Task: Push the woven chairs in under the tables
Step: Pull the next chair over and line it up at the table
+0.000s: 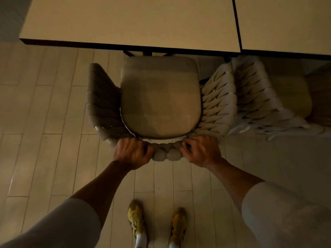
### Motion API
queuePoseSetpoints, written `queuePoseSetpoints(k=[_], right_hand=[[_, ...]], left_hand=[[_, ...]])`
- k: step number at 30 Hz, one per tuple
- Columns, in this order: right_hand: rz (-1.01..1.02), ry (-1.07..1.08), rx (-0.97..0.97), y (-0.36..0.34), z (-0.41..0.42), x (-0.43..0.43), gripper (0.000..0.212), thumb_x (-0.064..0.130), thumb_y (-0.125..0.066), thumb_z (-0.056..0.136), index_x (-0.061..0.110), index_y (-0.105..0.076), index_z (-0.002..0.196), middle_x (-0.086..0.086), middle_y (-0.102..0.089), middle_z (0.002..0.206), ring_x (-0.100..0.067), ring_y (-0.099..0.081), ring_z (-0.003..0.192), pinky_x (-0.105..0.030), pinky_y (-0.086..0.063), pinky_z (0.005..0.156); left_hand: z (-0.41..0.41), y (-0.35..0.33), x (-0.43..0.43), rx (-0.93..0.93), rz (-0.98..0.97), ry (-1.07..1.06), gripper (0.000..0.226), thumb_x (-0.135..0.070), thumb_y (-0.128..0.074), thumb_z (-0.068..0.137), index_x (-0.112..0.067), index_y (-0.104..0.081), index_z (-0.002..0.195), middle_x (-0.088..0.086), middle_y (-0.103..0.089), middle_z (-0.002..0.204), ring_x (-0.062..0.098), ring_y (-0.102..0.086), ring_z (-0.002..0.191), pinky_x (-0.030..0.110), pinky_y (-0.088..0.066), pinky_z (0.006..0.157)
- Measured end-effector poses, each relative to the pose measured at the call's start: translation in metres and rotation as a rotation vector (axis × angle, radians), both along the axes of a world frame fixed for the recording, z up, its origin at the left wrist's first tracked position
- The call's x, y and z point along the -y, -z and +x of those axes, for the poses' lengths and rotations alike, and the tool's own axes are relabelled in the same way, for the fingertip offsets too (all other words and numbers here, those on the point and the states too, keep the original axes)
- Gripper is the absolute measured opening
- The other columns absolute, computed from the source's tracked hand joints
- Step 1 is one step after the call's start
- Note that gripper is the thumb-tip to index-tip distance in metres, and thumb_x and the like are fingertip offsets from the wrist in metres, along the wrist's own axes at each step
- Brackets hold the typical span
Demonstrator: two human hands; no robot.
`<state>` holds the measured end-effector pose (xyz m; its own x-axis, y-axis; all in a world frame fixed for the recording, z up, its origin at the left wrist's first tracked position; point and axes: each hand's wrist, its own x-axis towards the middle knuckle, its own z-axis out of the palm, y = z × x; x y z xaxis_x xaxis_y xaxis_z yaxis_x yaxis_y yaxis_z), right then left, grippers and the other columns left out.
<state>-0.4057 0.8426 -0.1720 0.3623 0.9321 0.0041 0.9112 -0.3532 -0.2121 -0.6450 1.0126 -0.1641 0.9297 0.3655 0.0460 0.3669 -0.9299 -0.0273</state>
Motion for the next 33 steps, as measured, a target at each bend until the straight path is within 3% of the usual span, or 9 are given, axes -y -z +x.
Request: queuePoseSetpoints(k=[5,7,11,14,17,20,23,28,33], right_hand=[[0.055,0.041,-0.032,-0.004,-0.009,0.002,0.036,0.036,-0.056,0.09,0.021,-0.061,0.058,0.003,-0.063,0.057,-0.019,-0.05,0.049,-0.028,-0.028,0.049],[0.062,0.058,-0.036,-0.007,-0.015,0.003,0.036,0.033,-0.054,0.093,0.022,-0.059,0.058,0.001,-0.063,0.059,-0.019,-0.052,0.055,-0.032,-0.036,0.057],[-0.01,0.138,0.119,-0.014,-0.044,0.015,0.031,0.03,-0.051,0.099,0.019,-0.07,0.077,-0.003,-0.071,0.08,-0.026,-0.061,0.085,-0.041,-0.043,0.084],[-0.178,0.147,0.125,-0.022,-0.059,0.021,0.045,0.035,-0.033,0.104,0.018,-0.075,0.1,-0.004,-0.074,0.099,-0.029,-0.059,0.106,-0.048,-0.039,0.104],[-0.347,0.204,0.02,-0.043,-0.064,0.018,0.06,0.043,-0.02,0.1,0.021,-0.072,0.12,-0.003,-0.072,0.118,-0.027,-0.056,0.121,-0.046,-0.037,0.109],[-0.457,0.215,-0.146,-0.077,-0.068,0.014,0.054,0.047,-0.037,0.098,0.022,-0.058,0.141,-0.006,-0.06,0.142,-0.027,-0.048,0.136,-0.044,-0.045,0.104],[-0.561,0.233,-0.308,-0.113,-0.077,0.009,0.058,0.046,-0.051,0.102,0.019,-0.045,0.152,-0.009,-0.051,0.151,-0.031,-0.048,0.138,-0.045,-0.048,0.105],[-0.627,0.209,-0.391,-0.161,-0.1,-0.001,0.072,0.054,-0.053,0.102,0.016,-0.035,0.16,-0.009,-0.042,0.162,-0.03,-0.046,0.144,-0.04,-0.044,0.112],[-0.616,0.109,-0.279,-0.205,-0.129,-0.018,0.084,0.064,-0.054,0.098,0.015,-0.03,0.163,-0.008,-0.031,0.168,-0.03,-0.031,0.153,-0.049,-0.034,0.12]], left_hand=[[-0.001,0.002,-0.001,0.044,0.02,0.022,0.026,-0.032,-0.056,0.098,-0.021,-0.058,0.075,0.002,-0.049,0.056,0.023,-0.048,0.047,0.032,-0.044,0.049],[0.001,-0.001,-0.005,0.025,-0.065,0.056,0.025,-0.032,-0.057,0.098,-0.021,-0.056,0.076,0.001,-0.048,0.057,0.022,-0.047,0.047,0.031,-0.044,0.049],[-0.003,-0.014,-0.011,-0.206,-0.159,0.103,0.024,-0.043,-0.05,0.097,-0.022,-0.058,0.09,0.001,-0.059,0.071,0.023,-0.056,0.055,0.031,-0.051,0.054],[-0.004,-0.027,-0.004,-0.282,-0.246,0.106,0.034,-0.047,-0.037,0.096,-0.018,-0.046,0.112,0.009,-0.064,0.083,0.032,-0.064,0.066,0.043,-0.058,0.062],[-0.014,-0.042,0.008,-0.331,-0.346,0.042,0.066,-0.05,-0.006,0.094,-0.019,-0.053,0.127,0.01,-0.068,0.11,0.036,-0.066,0.101,0.046,-0.054,0.09],[-0.027,-0.077,0.013,-0.254,-0.537,-0.119,0.062,-0.056,-0.036,0.095,-0.017,-0.058,0.138,0.006,-0.065,0.132,0.028,-0.06,0.122,0.038,-0.047,0.106],[-0.04,-0.106,0.007,-0.3,-0.592,-0.107,0.057,-0.044,-0.059,0.098,-0.019,-0.05,0.148,0.003,-0.058,0.144,0.025,-0.056,0.13,0.037,-0.045,0.107],[-0.063,-0.147,-0.01,-0.305,-0.573,-0.137,0.047,-0.042,-0.06,0.097,-0.02,-0.058,0.139,0.005,-0.063,0.137,0.026,-0.061,0.124,0.035,-0.05,0.1],[-0.103,-0.175,-0.021,-0.359,-0.518,-0.18,0.063,-0.054,-0.049,0.1,-0.025,-0.039,0.154,0.001,-0.051,0.153,0.025,-0.049,0.137,0.043,-0.042,0.109]])
